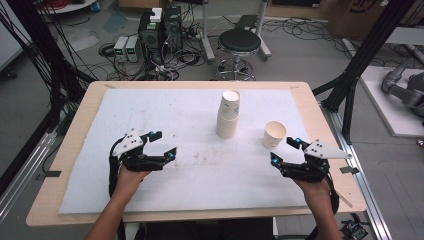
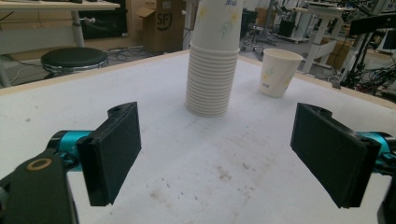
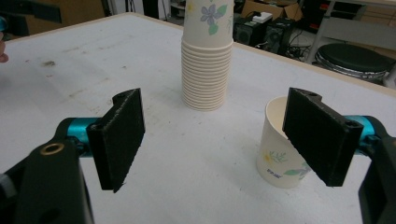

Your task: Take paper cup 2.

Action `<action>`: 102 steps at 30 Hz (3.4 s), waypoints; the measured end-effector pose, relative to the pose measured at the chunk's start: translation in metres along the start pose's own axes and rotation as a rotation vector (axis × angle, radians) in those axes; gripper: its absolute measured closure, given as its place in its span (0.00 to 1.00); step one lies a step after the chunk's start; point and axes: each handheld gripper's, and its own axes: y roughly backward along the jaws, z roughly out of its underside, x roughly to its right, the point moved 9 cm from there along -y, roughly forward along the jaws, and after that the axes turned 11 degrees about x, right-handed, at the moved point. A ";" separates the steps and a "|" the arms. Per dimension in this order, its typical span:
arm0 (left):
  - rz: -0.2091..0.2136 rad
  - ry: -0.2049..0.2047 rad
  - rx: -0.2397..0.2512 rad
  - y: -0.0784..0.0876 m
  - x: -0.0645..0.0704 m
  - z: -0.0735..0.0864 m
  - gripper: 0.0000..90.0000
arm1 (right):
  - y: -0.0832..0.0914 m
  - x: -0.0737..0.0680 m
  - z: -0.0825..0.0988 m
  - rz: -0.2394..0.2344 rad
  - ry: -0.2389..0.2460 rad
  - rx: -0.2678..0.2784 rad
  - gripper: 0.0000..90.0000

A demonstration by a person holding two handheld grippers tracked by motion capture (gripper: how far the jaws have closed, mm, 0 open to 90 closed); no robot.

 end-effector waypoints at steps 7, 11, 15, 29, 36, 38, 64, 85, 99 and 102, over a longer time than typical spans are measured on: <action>0.019 0.016 -0.006 -0.028 -0.003 -0.023 0.16 | -0.004 -0.002 0.001 -0.010 0.016 -0.013 0.24; 0.034 0.014 -0.022 -0.050 -0.003 -0.036 0.16 | -0.005 -0.003 0.004 -0.016 0.008 -0.023 0.24; 0.057 0.006 -0.037 -0.073 -0.001 -0.047 0.16 | -0.005 -0.002 0.005 -0.015 0.008 -0.023 0.24; 0.149 -0.021 -0.107 -0.145 0.010 -0.067 0.16 | -0.004 0.001 0.008 -0.012 -0.002 -0.035 0.24; 0.156 0.007 -0.138 -0.177 0.012 -0.067 0.16 | -0.006 -0.001 0.009 -0.022 -0.005 -0.042 0.24; 0.155 -0.002 -0.149 -0.184 0.015 -0.066 0.16 | -0.006 -0.001 0.009 -0.025 -0.006 -0.042 0.24; 0.126 -0.030 -0.274 -0.231 0.016 -0.043 0.28 | -0.003 0.002 0.009 -0.025 -0.019 -0.039 0.24; 0.141 -0.055 -0.228 -0.227 0.015 -0.055 0.36 | -0.004 0.002 0.009 -0.025 -0.029 -0.041 0.24; 0.159 -0.065 -0.145 -0.216 0.018 -0.094 0.37 | -0.005 -0.001 0.009 -0.025 -0.031 -0.044 0.24; 0.148 -0.059 -0.111 -0.213 0.017 -0.104 0.37 | -0.005 -0.001 0.009 -0.025 -0.028 -0.041 0.24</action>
